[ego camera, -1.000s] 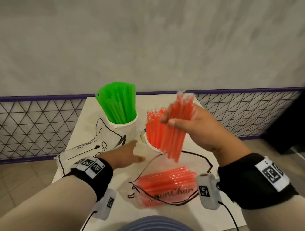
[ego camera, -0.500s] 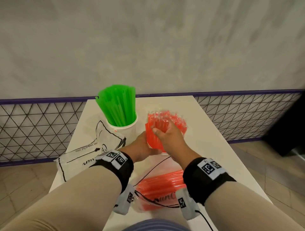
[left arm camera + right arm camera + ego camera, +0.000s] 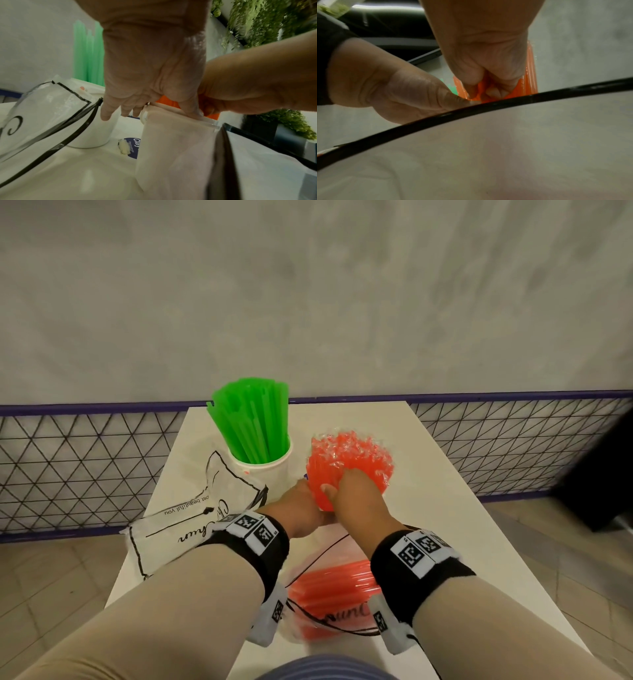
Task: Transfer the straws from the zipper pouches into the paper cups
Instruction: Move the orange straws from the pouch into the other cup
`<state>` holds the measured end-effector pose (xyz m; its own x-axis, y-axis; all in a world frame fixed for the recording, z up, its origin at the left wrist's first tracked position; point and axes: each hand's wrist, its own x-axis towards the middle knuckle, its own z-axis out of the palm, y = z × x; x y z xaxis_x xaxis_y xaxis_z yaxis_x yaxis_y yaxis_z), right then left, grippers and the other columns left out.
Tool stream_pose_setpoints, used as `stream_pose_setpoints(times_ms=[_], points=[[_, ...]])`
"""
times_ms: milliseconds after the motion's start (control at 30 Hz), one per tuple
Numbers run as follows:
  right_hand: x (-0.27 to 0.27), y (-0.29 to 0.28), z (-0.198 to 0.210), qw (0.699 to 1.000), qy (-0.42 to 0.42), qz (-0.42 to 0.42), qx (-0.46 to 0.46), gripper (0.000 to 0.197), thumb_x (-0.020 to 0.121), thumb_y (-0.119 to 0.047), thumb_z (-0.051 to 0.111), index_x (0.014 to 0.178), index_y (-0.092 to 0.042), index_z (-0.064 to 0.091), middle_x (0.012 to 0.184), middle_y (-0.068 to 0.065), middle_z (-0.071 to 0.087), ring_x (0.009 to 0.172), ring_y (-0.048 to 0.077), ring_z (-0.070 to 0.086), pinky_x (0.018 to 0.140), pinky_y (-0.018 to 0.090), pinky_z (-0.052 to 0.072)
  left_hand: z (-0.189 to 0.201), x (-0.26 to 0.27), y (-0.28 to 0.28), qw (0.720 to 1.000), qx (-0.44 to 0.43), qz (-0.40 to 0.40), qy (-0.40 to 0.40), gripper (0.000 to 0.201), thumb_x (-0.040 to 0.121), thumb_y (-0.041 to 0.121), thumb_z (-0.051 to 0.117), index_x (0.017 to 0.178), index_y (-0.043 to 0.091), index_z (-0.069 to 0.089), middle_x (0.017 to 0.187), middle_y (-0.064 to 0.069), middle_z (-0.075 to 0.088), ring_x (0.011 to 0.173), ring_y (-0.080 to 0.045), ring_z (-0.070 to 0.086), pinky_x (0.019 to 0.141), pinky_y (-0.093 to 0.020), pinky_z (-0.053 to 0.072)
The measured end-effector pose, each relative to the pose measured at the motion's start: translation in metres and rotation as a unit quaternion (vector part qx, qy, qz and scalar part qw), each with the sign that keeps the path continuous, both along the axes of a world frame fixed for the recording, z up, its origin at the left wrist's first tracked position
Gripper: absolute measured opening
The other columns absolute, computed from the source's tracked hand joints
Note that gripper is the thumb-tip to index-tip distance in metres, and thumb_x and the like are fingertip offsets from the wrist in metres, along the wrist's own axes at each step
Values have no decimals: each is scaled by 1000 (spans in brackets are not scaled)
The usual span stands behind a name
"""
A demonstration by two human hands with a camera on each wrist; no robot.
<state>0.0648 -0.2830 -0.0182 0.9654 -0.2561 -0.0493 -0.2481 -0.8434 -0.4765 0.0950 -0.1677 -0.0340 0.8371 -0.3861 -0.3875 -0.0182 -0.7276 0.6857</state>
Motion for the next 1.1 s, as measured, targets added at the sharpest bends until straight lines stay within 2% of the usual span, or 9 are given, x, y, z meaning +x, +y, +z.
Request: stream_pose_setpoints(times_ms=[267,367,467,600,667,767,933,1033,1100], points=[[17,1,-5,980,181,15,-78,31,96,-24,57,70,-9,51,65,2,44,78,22,53,60,29,41,-3,-4,-2,1000,8,7,-1,90,76,44,79,141,11,27,129,-1,51,117,-24,53,97,-31,43],[10,0,5,980,179,23,-85,11,91,-18,62,93,-7,64,75,3,56,79,23,57,65,29,44,-4,-5,2,1000,0,4,-4,96,75,44,80,144,12,22,139,-2,47,123,-23,49,99,-31,40],[-13,-3,15,997,72,-1,-40,23,88,-5,60,110,-5,57,99,7,61,85,25,60,63,27,45,-9,-8,11,1000,-19,-21,10,98,82,32,77,151,14,9,148,1,35,128,-18,41,97,-23,32],[-59,-3,31,994,-76,55,-51,15,90,-10,55,100,-14,45,86,-4,45,71,17,45,50,24,25,-26,-6,40,995,26,-20,95,78,92,24,63,153,16,15,157,-3,27,137,-25,38,111,-34,34],[-74,-2,37,980,-18,182,-78,6,92,-20,55,90,-17,51,81,-3,53,73,19,50,55,28,30,-34,-11,57,991,62,-53,108,57,95,5,49,148,13,29,153,-6,37,134,-23,42,110,-33,37],[-82,-1,21,923,162,332,-108,13,91,-18,55,98,-18,66,97,-1,66,86,20,59,67,28,41,-48,-22,79,982,128,-113,84,62,89,0,46,147,19,35,151,-3,40,136,-19,40,112,-32,35],[-77,6,-45,917,170,331,-142,35,85,-15,62,120,-12,58,115,8,61,102,29,59,84,38,51,-67,-46,85,965,143,-205,86,103,68,20,86,149,33,22,150,7,35,138,-18,36,114,-36,31],[-77,13,-71,910,158,356,-141,60,76,-30,72,130,-17,48,121,7,57,102,27,58,84,42,53,-68,-57,74,966,126,-200,105,109,64,24,89,147,34,19,144,11,38,133,-16,38,110,-31,32],[-79,16,-81,910,160,353,-147,56,80,-32,68,130,-17,48,121,8,56,100,28,59,84,43,54,-78,-59,67,969,128,-200,63,103,54,37,93,137,33,33,135,11,44,128,-14,44,109,-31,38]])
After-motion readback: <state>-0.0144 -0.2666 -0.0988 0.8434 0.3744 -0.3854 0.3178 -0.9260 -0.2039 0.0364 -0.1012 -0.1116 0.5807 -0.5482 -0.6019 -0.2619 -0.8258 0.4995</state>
